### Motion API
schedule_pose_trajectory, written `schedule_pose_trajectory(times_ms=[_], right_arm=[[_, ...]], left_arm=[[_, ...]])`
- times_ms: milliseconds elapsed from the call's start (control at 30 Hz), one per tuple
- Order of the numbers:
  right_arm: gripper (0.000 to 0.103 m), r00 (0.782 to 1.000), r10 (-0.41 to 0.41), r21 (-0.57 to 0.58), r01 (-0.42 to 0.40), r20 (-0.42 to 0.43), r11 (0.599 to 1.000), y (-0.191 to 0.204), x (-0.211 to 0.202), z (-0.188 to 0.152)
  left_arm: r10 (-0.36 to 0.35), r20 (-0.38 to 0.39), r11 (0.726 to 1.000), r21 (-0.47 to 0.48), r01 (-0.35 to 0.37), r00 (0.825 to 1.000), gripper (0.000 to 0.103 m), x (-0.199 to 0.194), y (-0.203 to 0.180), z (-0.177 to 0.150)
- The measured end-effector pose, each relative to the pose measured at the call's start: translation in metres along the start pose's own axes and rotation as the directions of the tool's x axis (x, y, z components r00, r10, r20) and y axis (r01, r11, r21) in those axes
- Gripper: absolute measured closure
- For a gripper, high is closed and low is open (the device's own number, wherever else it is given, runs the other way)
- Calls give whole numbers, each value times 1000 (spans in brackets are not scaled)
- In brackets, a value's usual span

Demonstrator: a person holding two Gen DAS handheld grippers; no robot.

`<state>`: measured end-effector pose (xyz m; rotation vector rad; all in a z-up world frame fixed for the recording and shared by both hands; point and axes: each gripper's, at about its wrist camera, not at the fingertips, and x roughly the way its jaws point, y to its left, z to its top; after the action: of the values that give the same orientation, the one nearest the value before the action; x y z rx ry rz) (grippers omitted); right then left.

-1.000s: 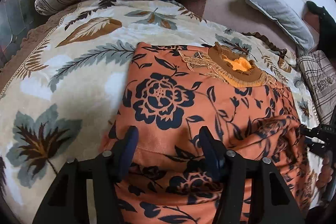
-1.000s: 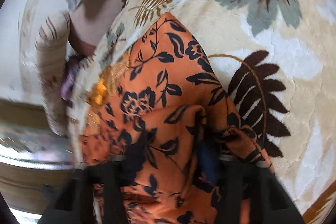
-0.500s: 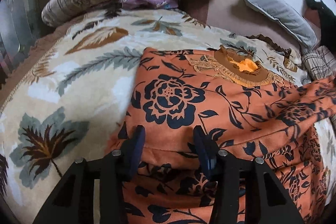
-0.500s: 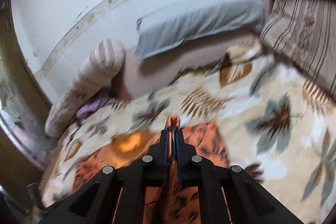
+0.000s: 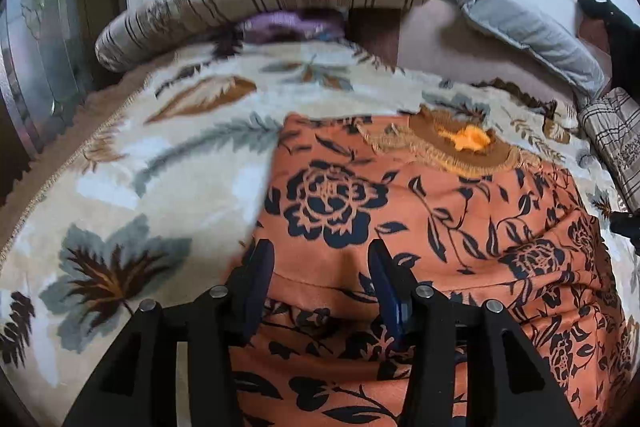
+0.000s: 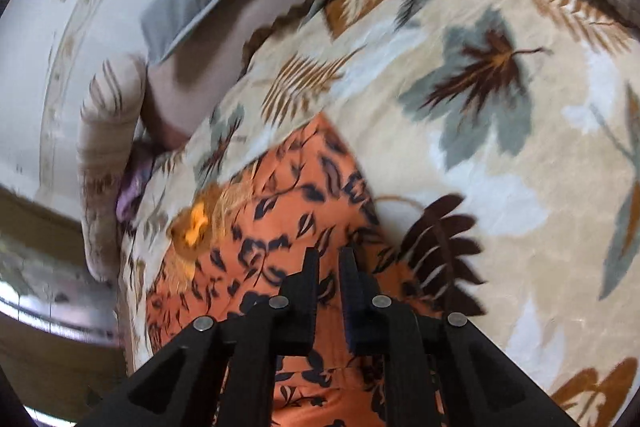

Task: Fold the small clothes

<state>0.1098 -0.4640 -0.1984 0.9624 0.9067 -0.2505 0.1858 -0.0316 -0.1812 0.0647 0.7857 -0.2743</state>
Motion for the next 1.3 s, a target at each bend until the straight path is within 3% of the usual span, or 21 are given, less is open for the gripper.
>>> schedule_pose_trajectory(times_ms=[100,233,300,367,400,467,500,533,600,667,700,867,1033,1100,1200,1233,1300], right_arm=[[90,999,-23,-40,21,-30,999,8,12,-3],[90,999,26,-46,-28,-32,999,11,9,-3],[90,993,107,-74,-102,58,992,18,-18,-4],[87,968,192,-116,-175,161,978,26,-44,-7],[60,952,218,-143,-190,214,971,29,-55,-8],[1,939,195,-159,-154,284,975,29,-64,-12],[0,929,186,-152,-144,320,978,25,-65,-14],[0,937,175,-143,-137,302,980,23,-61,-12],[5,968,158,-101,-140,196,985,15,-41,-3],[31,980,150,-60,-143,133,988,8,-25,1],[35,987,130,-38,-127,93,991,4,-15,3],[40,997,53,1,-53,48,999,-9,6,7],[40,998,55,-10,-55,4,998,-8,20,9],[49,998,58,-12,-58,-20,998,-6,30,9],[53,999,22,-31,-23,-35,999,-2,40,8],[58,999,17,-35,-18,-29,999,-2,39,7],[93,999,34,-49,-36,-37,998,2,38,5]], left_arm=[[-5,17,1000,2,5,1000,53,-2,0,1],[-7,5,1000,-29,7,1000,53,3,4,3],[-11,21,999,-47,12,1000,53,0,7,6],[-12,52,999,-51,15,999,51,-6,7,8],[-8,64,999,-49,11,998,40,-8,6,9],[20,94,999,-50,-15,995,18,-12,4,11],[34,112,998,-49,-29,993,16,-13,3,12],[37,114,999,-41,-33,993,16,-13,2,13],[34,100,999,-22,-32,994,16,-8,-1,14],[27,79,999,-24,-25,996,16,-3,-1,14],[21,67,999,-29,-19,998,16,0,-1,14],[6,64,999,-53,-2,998,16,1,2,16],[-12,65,999,-41,14,998,16,1,-1,17],[-12,63,1000,-23,13,998,16,2,-5,16],[-7,66,1000,-5,7,998,16,2,-8,14],[-5,65,1000,-2,5,998,16,2,-8,14],[-1,61,1000,-1,1,998,16,3,-8,13]])
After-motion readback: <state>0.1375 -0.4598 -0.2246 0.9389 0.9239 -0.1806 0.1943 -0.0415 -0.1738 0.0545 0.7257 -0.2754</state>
